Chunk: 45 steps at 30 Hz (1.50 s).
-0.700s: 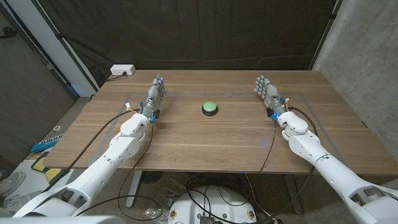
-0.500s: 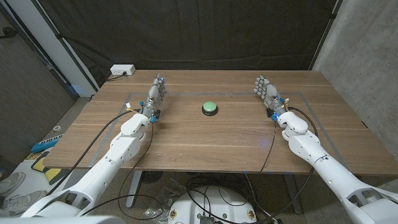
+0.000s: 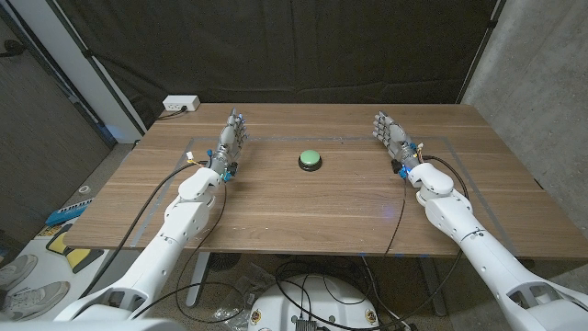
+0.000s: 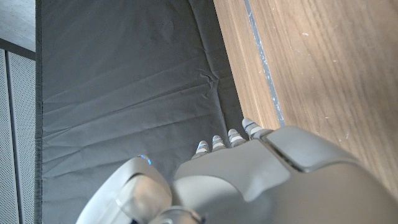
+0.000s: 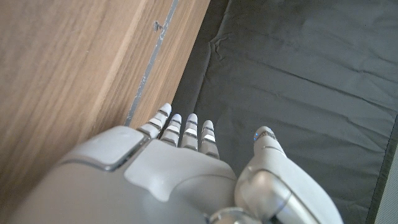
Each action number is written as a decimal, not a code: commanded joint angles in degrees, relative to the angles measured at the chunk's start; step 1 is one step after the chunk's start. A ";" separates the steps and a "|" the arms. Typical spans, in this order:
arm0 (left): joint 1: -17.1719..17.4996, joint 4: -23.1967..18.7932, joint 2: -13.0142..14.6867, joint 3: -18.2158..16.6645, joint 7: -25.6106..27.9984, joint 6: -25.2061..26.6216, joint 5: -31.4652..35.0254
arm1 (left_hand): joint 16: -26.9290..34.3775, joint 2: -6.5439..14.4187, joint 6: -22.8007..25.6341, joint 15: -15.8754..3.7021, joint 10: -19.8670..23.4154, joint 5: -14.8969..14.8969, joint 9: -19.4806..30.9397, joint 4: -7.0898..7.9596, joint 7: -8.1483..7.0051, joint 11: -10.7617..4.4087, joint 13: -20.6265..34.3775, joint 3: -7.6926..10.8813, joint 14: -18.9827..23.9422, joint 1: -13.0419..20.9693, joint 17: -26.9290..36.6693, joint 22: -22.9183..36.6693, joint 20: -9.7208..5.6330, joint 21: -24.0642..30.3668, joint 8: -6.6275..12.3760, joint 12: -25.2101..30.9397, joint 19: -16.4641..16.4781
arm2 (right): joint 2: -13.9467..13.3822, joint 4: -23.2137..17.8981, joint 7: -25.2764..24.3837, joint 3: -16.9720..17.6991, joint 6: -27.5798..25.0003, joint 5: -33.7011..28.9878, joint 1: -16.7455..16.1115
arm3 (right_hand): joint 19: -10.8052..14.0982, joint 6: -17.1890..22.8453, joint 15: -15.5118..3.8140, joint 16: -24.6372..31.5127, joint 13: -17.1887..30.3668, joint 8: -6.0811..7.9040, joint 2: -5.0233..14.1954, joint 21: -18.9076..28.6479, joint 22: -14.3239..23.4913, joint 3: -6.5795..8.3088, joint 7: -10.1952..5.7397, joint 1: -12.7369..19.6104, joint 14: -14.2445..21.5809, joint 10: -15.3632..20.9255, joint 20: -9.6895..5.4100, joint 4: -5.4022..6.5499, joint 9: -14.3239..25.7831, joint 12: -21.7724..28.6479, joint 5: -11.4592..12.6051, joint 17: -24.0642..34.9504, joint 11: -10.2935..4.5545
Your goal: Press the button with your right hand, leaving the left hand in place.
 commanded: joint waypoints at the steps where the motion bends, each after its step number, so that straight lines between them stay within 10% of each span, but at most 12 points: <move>1: -0.12 0.63 -2.84 -3.42 -2.98 1.26 3.03 | 0.37 1.52 -8.44 -1.29 -9.10 0.58 0.15 0.14 -0.29 -0.33 0.23 -0.31 -8.41 0.12 0.16 0.06 0.34 0.22 0.26 0.40 -0.96 | -0.47 -3.62 0.16 -0.83 -4.72 -9.02 1.01 | -0.11 0.28 0.61 0.25 0.18 0.24 0.00 0.07 0.07 0.22 -0.30 0.75 0.10 0.59 0.59 -0.11 0.28 0.45 0.38 0.15 0.06; 45: 0.78 -0.71 -3.84 -6.07 -5.53 2.35 4.78 | 0.34 1.44 -8.37 -1.07 -9.23 1.22 0.15 -0.17 -0.60 -0.21 0.22 -0.51 -8.54 0.10 0.11 -0.06 0.83 0.07 0.26 0.44 -0.92 | -4.90 -16.80 0.40 -13.61 -15.06 -39.95 6.73 | 0.51 2.21 -0.66 0.29 0.15 0.77 0.55 -0.41 -0.01 1.10 -1.29 2.40 0.69 1.85 0.16 -1.19 0.28 0.86 0.55 0.06 -0.55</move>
